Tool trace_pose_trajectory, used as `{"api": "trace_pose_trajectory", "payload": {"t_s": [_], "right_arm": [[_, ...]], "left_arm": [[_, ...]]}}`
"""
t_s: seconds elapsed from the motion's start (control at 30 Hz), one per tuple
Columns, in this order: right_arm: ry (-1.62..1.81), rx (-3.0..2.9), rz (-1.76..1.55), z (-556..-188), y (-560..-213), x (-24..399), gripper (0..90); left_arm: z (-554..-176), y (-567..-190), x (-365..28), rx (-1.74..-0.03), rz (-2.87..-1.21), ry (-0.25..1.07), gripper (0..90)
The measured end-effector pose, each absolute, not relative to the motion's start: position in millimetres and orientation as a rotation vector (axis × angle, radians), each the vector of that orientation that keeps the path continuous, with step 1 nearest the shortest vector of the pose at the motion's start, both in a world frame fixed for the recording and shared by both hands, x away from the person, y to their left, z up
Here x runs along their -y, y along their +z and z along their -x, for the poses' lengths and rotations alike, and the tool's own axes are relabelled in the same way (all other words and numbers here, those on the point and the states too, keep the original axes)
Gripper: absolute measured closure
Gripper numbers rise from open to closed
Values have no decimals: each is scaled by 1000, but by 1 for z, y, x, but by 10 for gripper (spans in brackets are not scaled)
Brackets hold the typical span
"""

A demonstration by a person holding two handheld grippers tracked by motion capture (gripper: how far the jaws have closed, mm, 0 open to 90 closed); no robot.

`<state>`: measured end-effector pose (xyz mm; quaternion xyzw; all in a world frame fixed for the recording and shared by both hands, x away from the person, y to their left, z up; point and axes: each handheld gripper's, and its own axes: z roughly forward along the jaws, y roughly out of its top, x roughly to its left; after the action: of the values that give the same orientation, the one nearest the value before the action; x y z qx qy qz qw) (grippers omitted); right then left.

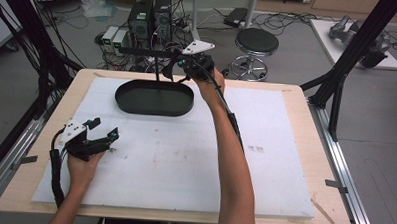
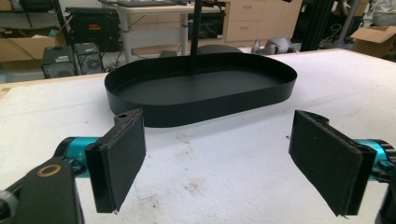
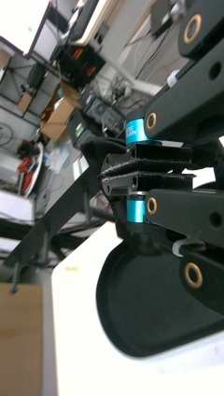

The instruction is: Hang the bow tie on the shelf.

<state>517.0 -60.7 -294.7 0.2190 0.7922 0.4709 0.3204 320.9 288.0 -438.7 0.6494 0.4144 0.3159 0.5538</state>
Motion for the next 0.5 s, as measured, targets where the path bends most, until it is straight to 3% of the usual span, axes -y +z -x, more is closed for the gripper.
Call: {"api": "trace_pose_trajectory", "payload": {"t_s": [0.5], "right_arm": [[1169,-2039,-658,-526,-300,69,876]], "left_arm": [[-321,-439,-288,-980,-1535,744,191]]}}
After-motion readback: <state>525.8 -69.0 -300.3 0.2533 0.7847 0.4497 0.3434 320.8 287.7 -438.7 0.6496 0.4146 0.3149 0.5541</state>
